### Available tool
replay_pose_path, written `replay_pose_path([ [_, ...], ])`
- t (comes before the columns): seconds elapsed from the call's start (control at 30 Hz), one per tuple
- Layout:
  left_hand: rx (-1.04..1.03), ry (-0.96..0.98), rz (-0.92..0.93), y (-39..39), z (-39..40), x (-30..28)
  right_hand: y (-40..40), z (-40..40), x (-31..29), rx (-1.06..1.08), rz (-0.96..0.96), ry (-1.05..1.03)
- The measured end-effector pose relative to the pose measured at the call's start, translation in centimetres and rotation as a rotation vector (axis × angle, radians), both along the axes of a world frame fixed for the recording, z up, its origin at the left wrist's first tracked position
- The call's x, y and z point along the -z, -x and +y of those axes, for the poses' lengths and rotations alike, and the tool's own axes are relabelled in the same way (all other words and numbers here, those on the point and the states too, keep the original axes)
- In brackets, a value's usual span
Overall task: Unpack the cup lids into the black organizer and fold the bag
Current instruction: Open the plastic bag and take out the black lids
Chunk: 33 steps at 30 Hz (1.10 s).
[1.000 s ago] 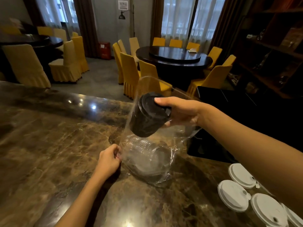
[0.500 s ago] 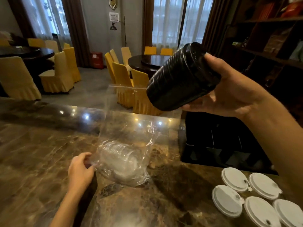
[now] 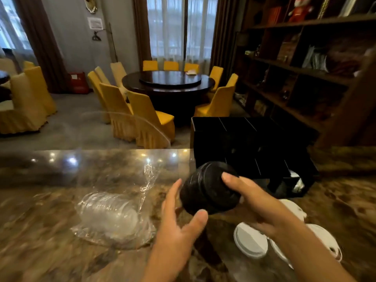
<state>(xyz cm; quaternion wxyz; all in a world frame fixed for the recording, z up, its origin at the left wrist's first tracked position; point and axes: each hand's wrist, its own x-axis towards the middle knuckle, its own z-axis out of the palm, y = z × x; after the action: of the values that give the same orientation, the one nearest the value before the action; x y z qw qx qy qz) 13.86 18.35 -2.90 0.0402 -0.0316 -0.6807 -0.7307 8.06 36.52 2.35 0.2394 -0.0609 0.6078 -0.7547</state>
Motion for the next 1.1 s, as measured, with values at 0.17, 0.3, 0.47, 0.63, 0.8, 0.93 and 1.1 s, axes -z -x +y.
replay_pose_path([
  [0.17,0.022,-0.027,-0.068,3.0,2.9,0.3,-0.5,-0.8,4.5,0.222,0.062,-0.075],
  [0.3,0.009,-0.110,-0.041,5.4,3.0,0.6,0.4,-0.6,7.6,0.370,-0.199,0.455],
  [0.47,0.091,-0.010,0.034,8.9,3.2,-1.8,2.9,-1.8,9.3,0.379,-0.444,0.900],
  [0.63,-0.016,0.025,0.083,13.6,3.0,-3.0,5.7,-2.9,8.8,0.350,-0.462,0.952],
  [0.8,-0.037,0.094,0.091,16.3,3.2,-2.8,7.2,-4.5,9.3,0.420,-0.574,0.922],
  [0.93,-0.029,0.180,0.121,17.2,4.0,-2.4,7.6,-4.5,9.4,0.477,-0.611,0.893],
  [1.1,-0.109,0.173,0.093,18.3,4.1,-1.3,7.8,-4.1,9.9,0.317,-0.645,0.954],
])
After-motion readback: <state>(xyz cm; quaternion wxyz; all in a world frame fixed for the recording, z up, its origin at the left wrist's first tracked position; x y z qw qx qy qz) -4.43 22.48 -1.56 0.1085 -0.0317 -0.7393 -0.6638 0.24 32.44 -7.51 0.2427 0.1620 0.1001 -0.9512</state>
